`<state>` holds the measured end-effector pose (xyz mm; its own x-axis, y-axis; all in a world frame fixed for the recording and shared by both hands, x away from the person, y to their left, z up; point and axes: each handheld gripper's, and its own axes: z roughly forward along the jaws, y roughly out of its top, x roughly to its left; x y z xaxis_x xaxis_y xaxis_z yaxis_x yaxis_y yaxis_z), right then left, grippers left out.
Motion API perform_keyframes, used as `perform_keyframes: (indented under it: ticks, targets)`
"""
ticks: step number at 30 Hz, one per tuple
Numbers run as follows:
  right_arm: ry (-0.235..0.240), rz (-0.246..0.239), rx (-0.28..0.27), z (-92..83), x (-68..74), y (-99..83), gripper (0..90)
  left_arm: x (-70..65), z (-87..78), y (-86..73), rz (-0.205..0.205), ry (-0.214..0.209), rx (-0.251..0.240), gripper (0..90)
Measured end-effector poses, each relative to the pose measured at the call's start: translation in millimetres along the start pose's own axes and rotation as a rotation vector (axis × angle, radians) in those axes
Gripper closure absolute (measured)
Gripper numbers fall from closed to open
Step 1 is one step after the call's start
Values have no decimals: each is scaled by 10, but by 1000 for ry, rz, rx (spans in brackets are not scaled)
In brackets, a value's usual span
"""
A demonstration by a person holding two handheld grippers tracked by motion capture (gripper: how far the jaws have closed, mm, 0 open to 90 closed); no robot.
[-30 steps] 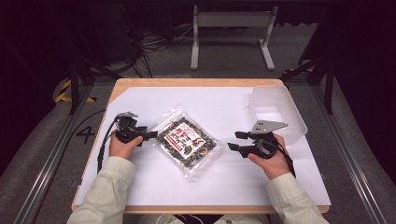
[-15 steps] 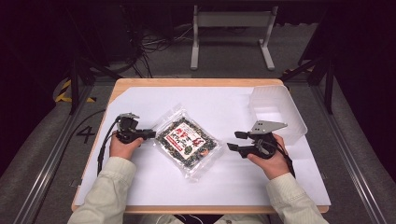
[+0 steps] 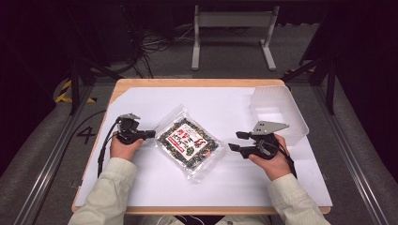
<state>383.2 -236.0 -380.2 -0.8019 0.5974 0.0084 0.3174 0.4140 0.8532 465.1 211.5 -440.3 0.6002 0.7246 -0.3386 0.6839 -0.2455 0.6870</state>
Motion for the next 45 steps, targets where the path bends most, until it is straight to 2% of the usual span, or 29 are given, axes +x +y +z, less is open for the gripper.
perform_keyframes:
  ticks: [5,9,11,16,21,22,26,30,35,40,45]
  targets:
    - [-4,0,-6,-24,-6,8,440,-69,-144,60,18,-27,-73,896]
    - [-5,2,-11,-44,-2,19,446,-214,-320,142,48,-61,-134,897]
    - [-5,1,-16,-57,1,29,449,-264,-368,162,61,-62,-154,897]
    - [-5,-3,-26,-98,8,57,459,-420,-513,218,110,-105,-215,897]
    - [-3,0,-40,-161,0,87,474,-645,-694,286,181,-126,-277,898]
    - [-3,1,-42,-169,0,90,476,-733,-781,300,213,-129,-301,898]
    - [-4,-1,-54,-211,8,108,478,-913,-961,331,272,-149,-351,899]
    - [0,-7,-62,-225,26,128,478,-1071,-1092,368,339,-149,-371,899]
    - [11,-20,-78,-220,58,166,456,-1158,-1189,384,368,-154,-383,899]
    - [29,-56,-120,-212,110,248,409,-1226,-1299,399,392,-168,-415,899]
    - [58,-87,-153,-165,130,364,363,-1294,-1368,413,419,-173,-421,899]
